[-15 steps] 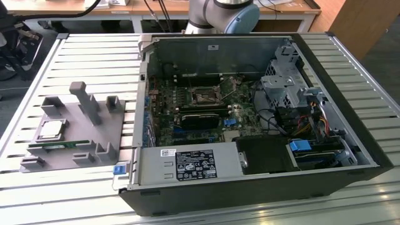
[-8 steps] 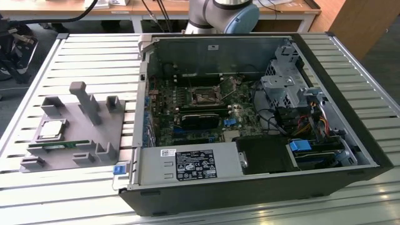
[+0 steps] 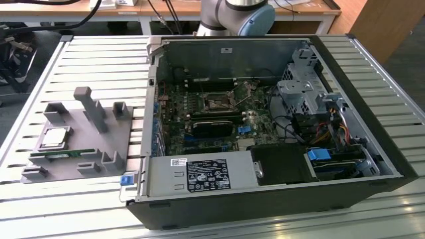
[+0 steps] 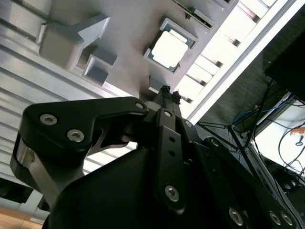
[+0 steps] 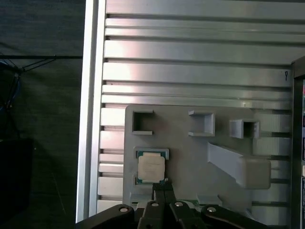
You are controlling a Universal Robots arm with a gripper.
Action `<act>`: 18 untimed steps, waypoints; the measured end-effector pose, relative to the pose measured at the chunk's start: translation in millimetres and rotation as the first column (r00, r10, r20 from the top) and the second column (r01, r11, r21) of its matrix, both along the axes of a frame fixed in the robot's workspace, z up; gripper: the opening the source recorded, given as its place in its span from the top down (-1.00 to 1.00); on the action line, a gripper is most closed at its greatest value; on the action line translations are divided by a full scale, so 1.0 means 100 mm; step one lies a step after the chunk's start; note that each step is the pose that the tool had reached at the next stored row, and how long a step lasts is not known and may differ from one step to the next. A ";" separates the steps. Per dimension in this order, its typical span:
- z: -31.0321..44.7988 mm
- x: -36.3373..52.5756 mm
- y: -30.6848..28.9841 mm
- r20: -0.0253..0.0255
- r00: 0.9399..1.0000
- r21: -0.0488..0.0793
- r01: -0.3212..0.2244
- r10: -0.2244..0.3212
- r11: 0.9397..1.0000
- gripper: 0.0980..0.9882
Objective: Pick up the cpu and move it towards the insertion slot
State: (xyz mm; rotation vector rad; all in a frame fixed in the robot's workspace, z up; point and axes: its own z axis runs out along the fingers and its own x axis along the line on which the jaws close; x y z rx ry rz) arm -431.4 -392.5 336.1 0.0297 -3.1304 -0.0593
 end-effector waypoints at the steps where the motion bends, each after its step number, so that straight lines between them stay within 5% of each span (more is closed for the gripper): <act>1: -0.014 -0.018 -0.002 0.000 1.000 0.000 0.000 0.000 1.000 0.98; 14: -0.245 -0.093 -0.058 -0.001 1.000 0.000 -0.001 0.001 1.000 -0.10; 18: -0.317 -0.094 -0.075 -0.004 1.000 0.000 -0.007 0.007 1.000 -0.10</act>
